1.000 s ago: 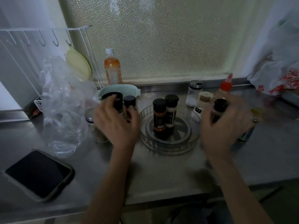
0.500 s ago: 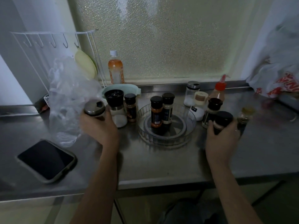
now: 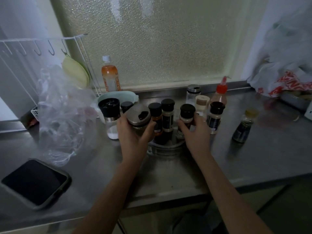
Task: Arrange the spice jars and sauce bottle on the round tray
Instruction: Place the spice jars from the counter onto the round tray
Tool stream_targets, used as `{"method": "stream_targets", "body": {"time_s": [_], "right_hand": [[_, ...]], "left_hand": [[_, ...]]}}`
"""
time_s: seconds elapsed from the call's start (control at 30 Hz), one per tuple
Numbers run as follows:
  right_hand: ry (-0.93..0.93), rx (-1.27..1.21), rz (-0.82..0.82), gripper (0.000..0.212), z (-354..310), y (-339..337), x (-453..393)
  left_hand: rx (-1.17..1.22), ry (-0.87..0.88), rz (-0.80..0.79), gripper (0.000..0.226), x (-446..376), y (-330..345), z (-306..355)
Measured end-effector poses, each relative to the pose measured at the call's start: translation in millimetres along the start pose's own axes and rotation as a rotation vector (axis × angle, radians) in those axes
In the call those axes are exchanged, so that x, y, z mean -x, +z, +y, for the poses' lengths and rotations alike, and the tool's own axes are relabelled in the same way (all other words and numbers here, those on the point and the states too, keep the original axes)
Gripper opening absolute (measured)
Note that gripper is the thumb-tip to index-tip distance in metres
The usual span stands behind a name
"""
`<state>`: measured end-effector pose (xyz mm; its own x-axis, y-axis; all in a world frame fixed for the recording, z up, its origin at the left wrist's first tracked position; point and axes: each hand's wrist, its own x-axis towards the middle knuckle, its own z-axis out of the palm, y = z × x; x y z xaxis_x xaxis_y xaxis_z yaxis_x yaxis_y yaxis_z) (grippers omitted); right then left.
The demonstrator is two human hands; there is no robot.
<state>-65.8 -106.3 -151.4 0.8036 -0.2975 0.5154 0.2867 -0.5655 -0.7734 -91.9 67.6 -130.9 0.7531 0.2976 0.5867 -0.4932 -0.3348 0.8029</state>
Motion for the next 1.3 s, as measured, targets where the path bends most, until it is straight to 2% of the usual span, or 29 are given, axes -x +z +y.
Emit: {"method": "stream_targets", "body": {"time_s": [0.17, 0.23, 0.33, 0.43, 0.5, 0.53, 0.6, 0.63, 0.7, 0.77, 0.83, 0.9, 1.0, 1.07, 1.13, 1.2, 1.3], "right_hand": [[0.102, 0.044, -0.052, 0.038, 3, 3, 9], [0.081, 0.169, -0.065, 0.032, -6, 1, 20], [0.008, 0.324, -0.062, 0.03, -20, 0, 39], [0.008, 0.449, -0.164, 0.042, -28, 2, 51], [0.006, 0.361, -0.199, 0.05, -35, -2, 55], [0.007, 0.252, -0.167, 0.053, -37, -6, 55], [0.003, 0.073, 0.03, 0.055, -39, -18, 49], [0.001, 0.045, 0.157, 0.053, -36, -25, 40], [0.037, 0.093, 0.336, 0.051, -23, -37, 14], [0.121, 0.194, 0.348, 0.06, -9, -44, -13], [0.195, 0.26, 0.27, 0.07, 5, -44, -28], [0.263, 0.288, 0.215, 0.069, 18, -38, -32], [0.324, 0.242, 0.198, 0.05, 26, -33, -32], [0.298, 0.138, 0.3, 0.046, 24, -35, -28], [0.199, -0.006, 0.398, 0.047, 9, -37, -19], [0.127, -0.107, 0.296, 0.05, -7, -33, -13], [0.094, -0.094, 0.0, 0.047, -14, -17, -8]], "left_hand": [[-0.103, -0.013, -0.119, 0.059, -9, 8, -9], [-0.156, -0.006, -0.174, 0.057, -10, 10, -14], [-0.127, -0.045, -0.176, 0.059, -13, 11, -23], [-0.17, -0.037, -0.181, 0.066, -15, 10, -30], [-0.168, -0.006, -0.148, 0.061, -15, 6, -31], [-0.139, 0.002, -0.106, 0.055, -16, 4, -30], [-0.085, -0.009, -0.007, 0.042, -18, 0, -27], [-0.071, -0.027, 0.016, 0.038, -19, -1, -25], [-0.083, -0.059, -0.04, 0.036, -18, 1, -27], [-0.142, -0.065, -0.124, 0.043, -14, 4, -32], [-0.188, -0.057, -0.138, 0.044, -12, 6, -38], [-0.177, -0.067, -0.076, 0.035, -14, 5, -38], [-0.191, -0.079, 0.104, 0.029, -20, -4, -36], [-0.26, -0.112, 0.243, 0.028, -26, -10, -39], [-0.413, -0.137, 0.37, 0.04, -30, -14, -39], [-0.49, -0.163, 0.381, 0.055, -33, -14, -37], [-0.441, -0.258, 0.25, 0.074, -37, -14, -43]]}}
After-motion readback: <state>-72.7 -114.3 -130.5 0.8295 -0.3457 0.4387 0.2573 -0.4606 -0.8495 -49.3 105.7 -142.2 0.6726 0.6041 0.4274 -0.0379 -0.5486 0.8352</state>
